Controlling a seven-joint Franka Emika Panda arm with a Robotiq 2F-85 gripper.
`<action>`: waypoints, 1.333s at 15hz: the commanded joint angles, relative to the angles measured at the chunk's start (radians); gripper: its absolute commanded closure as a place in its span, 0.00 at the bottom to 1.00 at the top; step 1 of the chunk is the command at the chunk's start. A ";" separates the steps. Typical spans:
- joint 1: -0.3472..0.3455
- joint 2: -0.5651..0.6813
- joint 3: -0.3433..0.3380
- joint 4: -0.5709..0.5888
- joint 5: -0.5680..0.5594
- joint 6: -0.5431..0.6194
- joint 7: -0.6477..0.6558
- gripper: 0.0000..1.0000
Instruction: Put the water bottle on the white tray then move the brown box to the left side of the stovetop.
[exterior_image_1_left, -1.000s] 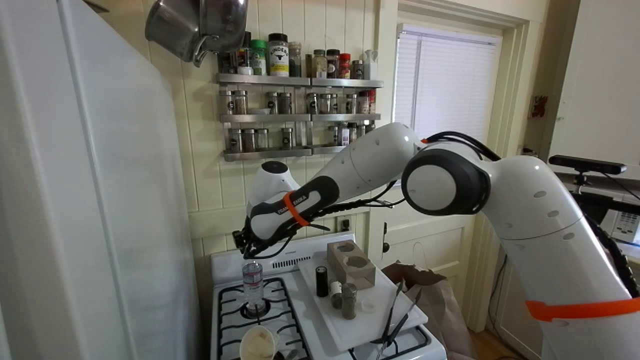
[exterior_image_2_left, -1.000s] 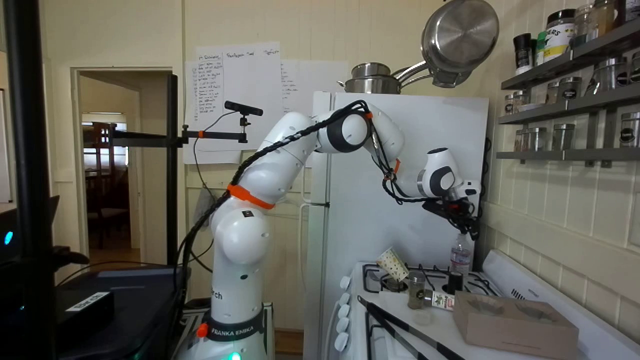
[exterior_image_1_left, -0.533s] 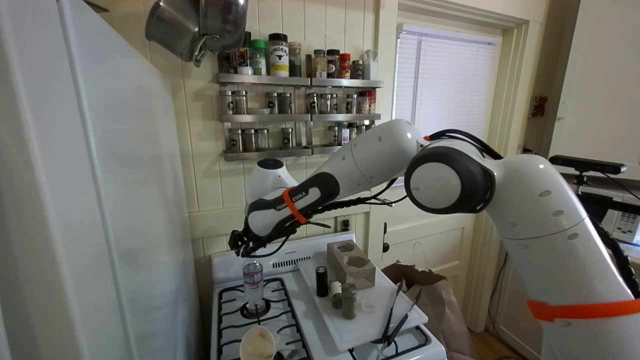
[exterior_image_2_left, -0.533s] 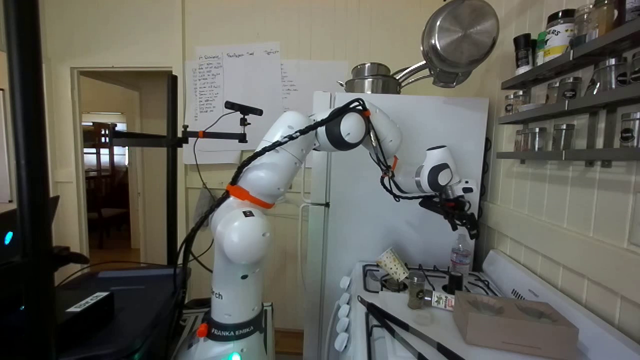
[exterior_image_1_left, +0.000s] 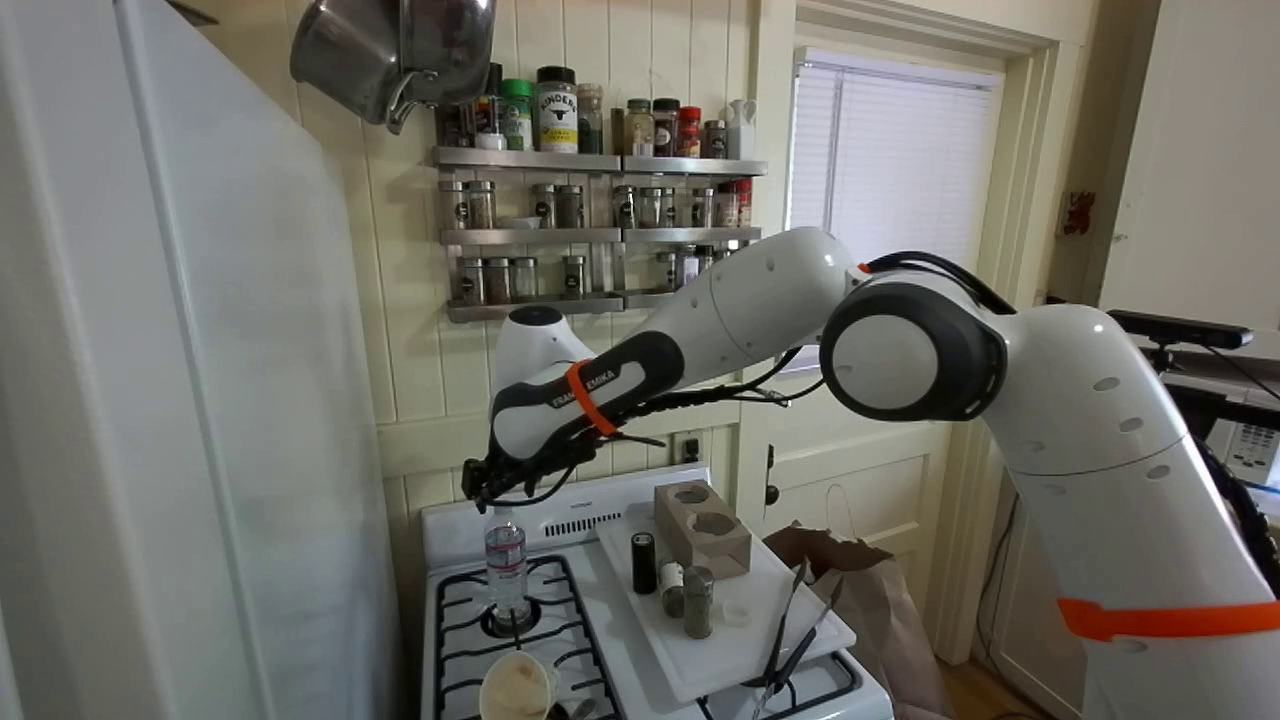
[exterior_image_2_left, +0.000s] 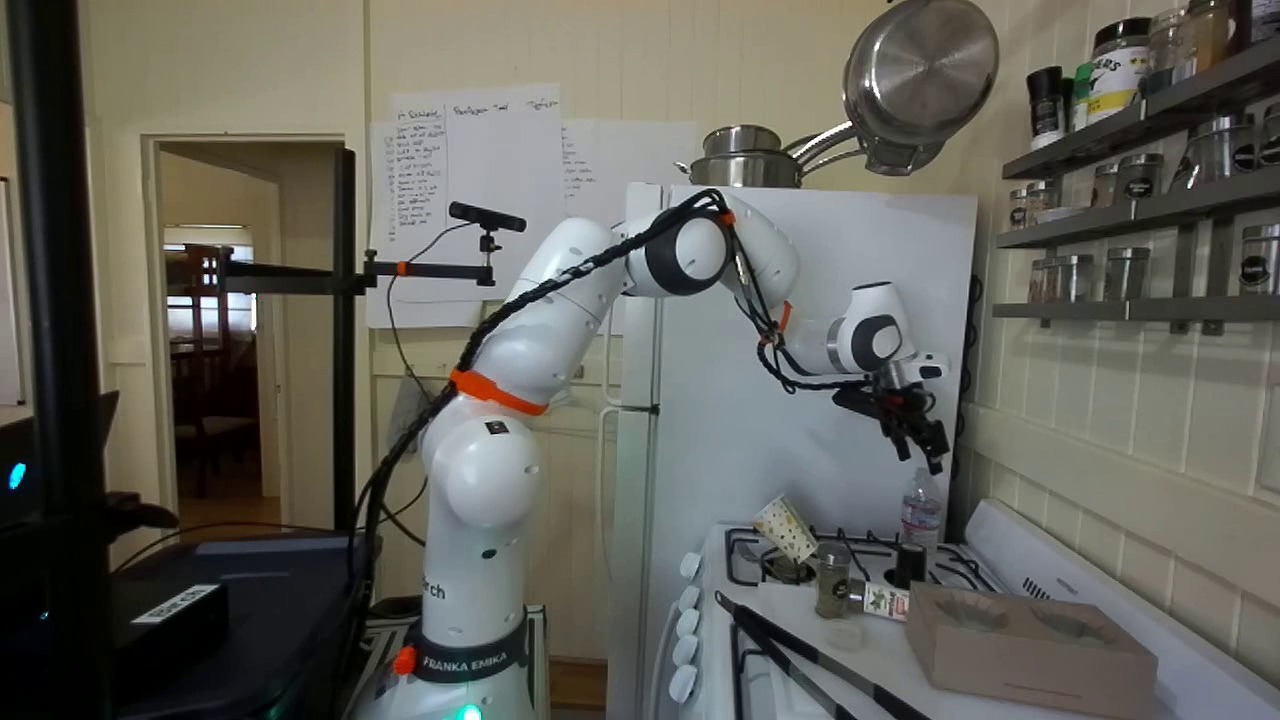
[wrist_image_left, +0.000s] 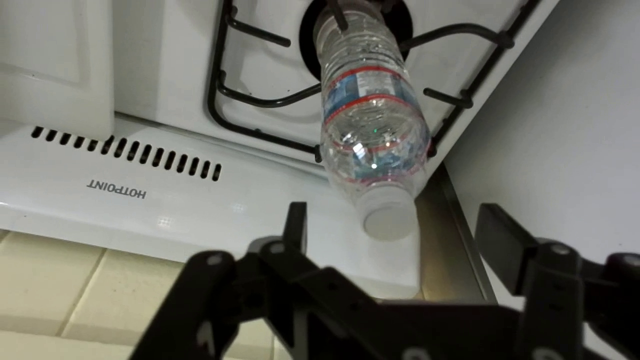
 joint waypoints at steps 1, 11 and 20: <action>-0.002 -0.001 0.010 0.000 0.001 -0.045 0.021 0.19; -0.008 0.044 0.014 0.021 0.009 0.001 0.025 0.78; 0.001 0.012 0.005 0.009 -0.013 -0.003 0.020 0.74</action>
